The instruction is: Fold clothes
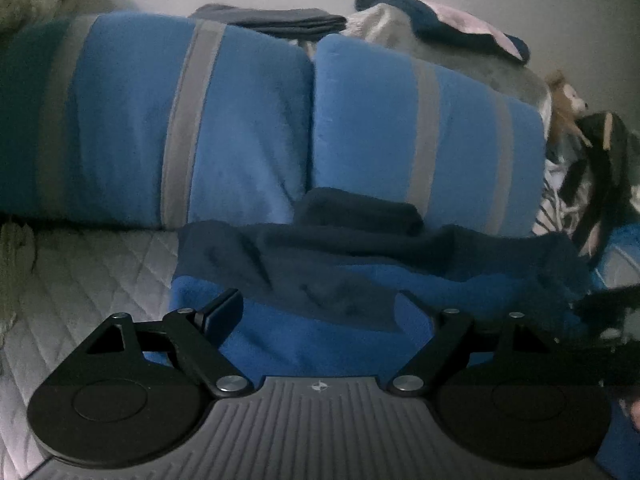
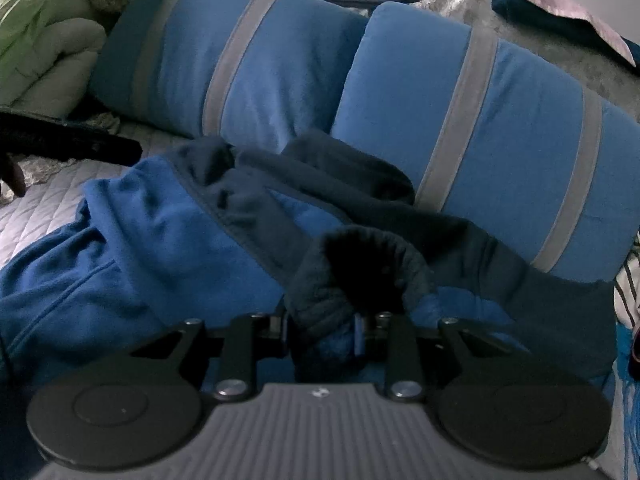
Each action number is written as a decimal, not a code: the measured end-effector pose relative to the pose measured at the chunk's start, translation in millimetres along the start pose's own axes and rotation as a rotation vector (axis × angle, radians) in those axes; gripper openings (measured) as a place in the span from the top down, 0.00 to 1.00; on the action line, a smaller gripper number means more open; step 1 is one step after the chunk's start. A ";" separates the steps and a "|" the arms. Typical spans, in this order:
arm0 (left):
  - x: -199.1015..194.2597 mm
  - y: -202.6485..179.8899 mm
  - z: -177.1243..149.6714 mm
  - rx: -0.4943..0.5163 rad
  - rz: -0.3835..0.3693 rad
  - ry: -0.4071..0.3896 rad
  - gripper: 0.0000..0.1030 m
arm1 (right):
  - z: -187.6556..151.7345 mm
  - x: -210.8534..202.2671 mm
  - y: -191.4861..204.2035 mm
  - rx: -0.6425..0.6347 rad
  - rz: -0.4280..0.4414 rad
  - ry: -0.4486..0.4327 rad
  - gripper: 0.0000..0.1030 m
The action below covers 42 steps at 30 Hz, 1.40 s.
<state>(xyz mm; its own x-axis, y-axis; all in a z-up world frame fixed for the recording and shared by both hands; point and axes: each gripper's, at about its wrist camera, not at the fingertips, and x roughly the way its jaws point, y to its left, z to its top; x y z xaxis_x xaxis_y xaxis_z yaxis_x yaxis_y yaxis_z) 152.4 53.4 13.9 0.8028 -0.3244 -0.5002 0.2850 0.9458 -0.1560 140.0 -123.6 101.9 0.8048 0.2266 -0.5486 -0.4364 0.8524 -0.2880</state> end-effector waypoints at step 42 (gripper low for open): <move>-28.3 -10.3 17.4 -0.042 0.013 -0.055 0.19 | 65.2 -193.0 -13.1 -0.134 0.085 0.035 0.00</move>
<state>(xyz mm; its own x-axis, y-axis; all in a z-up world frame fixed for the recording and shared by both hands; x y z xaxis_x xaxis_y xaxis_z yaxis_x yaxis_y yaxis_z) 135.8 52.5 44.4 0.8342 -0.3111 -0.4553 0.2527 0.9495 -0.1859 16.7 -147.8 262.7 0.7491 0.2765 -0.6019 -0.5537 0.7602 -0.3399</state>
